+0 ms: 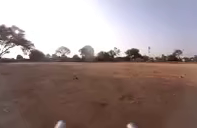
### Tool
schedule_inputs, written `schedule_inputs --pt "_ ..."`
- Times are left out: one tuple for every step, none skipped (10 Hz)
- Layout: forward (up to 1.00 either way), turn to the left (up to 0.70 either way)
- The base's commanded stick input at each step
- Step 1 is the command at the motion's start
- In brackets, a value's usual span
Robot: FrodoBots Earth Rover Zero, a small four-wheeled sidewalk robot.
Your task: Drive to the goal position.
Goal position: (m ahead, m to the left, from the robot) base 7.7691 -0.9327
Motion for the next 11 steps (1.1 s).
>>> schedule_inputs --pt "0.7 0.0" --pt "0.7 0.0" --pt "0.7 0.0" --pt "0.7 0.0" --pt "0.7 0.0" --pt "0.7 0.0" --pt "0.7 0.0" --pt "0.7 0.0" --pt "0.7 0.0" --pt "0.7 0.0" --pt "0.7 0.0"
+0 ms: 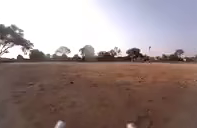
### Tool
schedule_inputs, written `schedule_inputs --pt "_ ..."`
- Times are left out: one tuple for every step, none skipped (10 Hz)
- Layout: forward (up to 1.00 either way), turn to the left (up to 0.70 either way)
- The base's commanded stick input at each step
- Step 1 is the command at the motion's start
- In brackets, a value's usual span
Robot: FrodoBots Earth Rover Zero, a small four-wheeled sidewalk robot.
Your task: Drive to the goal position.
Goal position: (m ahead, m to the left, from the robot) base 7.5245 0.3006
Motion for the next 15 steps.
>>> schedule_inputs --pt "0.7 0.0" --pt "0.7 0.0" --pt "0.7 0.0" --pt "0.7 0.0" --pt "0.7 0.0" --pt "0.7 0.0" --pt "0.7 0.0" --pt "0.7 0.0" --pt "0.7 0.0" --pt "0.7 0.0" --pt "0.7 0.0" --pt "0.7 0.0" --pt "0.7 0.0" --pt "0.7 0.0" --pt "0.7 0.0"
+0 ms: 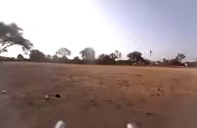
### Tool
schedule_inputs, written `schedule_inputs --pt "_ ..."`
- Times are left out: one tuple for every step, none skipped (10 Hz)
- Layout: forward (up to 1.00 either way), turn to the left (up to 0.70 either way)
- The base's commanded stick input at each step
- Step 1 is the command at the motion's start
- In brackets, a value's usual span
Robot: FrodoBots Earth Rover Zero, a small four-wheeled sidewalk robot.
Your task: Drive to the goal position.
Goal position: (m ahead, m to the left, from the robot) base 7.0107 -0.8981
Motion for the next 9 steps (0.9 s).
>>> schedule_inputs --pt "0.7 0.0" --pt "0.7 0.0" --pt "0.7 0.0" --pt "0.7 0.0" --pt "0.7 0.0" --pt "0.7 0.0" --pt "0.7 0.0" --pt "0.7 0.0" --pt "0.7 0.0"
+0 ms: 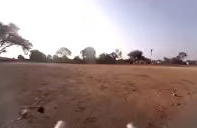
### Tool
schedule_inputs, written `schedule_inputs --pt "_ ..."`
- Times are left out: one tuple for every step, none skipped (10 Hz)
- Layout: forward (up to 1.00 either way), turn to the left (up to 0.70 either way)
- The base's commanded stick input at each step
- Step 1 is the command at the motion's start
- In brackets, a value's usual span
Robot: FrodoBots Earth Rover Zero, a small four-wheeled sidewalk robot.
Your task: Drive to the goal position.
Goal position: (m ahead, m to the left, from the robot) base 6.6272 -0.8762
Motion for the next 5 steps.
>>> schedule_inputs --pt "0.7 0.0" --pt "0.7 0.0" --pt "0.7 0.0" --pt "0.7 0.0" --pt "0.7 0.0"
